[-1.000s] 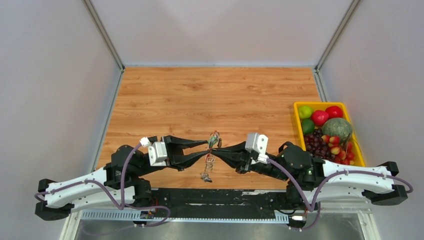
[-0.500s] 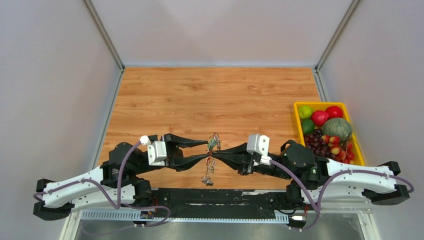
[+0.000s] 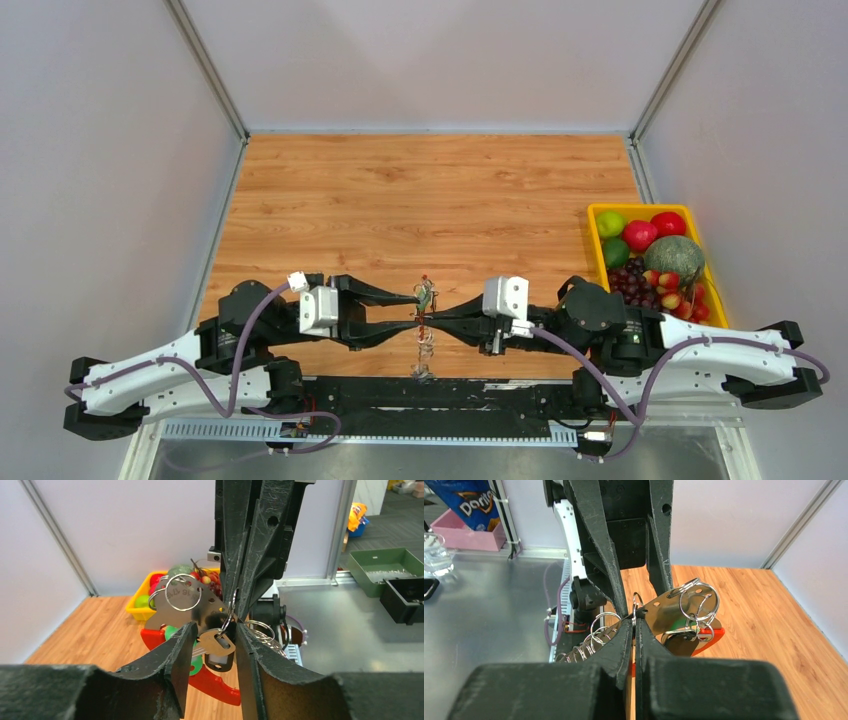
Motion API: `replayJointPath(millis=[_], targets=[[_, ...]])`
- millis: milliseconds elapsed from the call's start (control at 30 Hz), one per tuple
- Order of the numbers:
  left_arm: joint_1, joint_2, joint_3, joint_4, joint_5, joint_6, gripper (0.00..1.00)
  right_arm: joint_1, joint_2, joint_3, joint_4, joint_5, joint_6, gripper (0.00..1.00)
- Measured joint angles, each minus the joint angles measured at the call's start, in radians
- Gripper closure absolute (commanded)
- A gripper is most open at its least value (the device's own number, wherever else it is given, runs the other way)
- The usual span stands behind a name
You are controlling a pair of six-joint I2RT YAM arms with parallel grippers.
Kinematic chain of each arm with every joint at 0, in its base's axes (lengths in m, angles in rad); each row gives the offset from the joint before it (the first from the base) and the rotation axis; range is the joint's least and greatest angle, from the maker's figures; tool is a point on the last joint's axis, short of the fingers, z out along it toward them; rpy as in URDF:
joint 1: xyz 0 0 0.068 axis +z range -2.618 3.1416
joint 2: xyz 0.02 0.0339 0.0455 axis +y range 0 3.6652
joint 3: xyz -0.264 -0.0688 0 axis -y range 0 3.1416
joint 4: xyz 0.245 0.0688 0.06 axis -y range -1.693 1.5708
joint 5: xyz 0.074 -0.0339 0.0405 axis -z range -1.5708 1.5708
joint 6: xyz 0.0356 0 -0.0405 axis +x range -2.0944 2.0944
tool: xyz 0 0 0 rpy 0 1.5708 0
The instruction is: Put the keys on the keyring
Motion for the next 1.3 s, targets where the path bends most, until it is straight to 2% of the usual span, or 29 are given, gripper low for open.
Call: replayJointPath(millis=[267, 1033, 1300], targets=[[0.0, 0.0, 0.001, -0.073, 0.024, -0.017, 0.67, 0.0, 0.006, 0.002, -0.064, -0.005, -0.011, 1.0], [-0.001, -0.037, 0.001, -0.101, 0.056, -0.044, 0.74, 0.001, 0.05, 0.008, -0.068, -0.002, -0.018, 1.0], [-0.001, -0.037, 0.001, -0.1, 0.052, -0.044, 0.72, 0.001, 0.05, 0.009, -0.068, -0.002, -0.019, 1.0]])
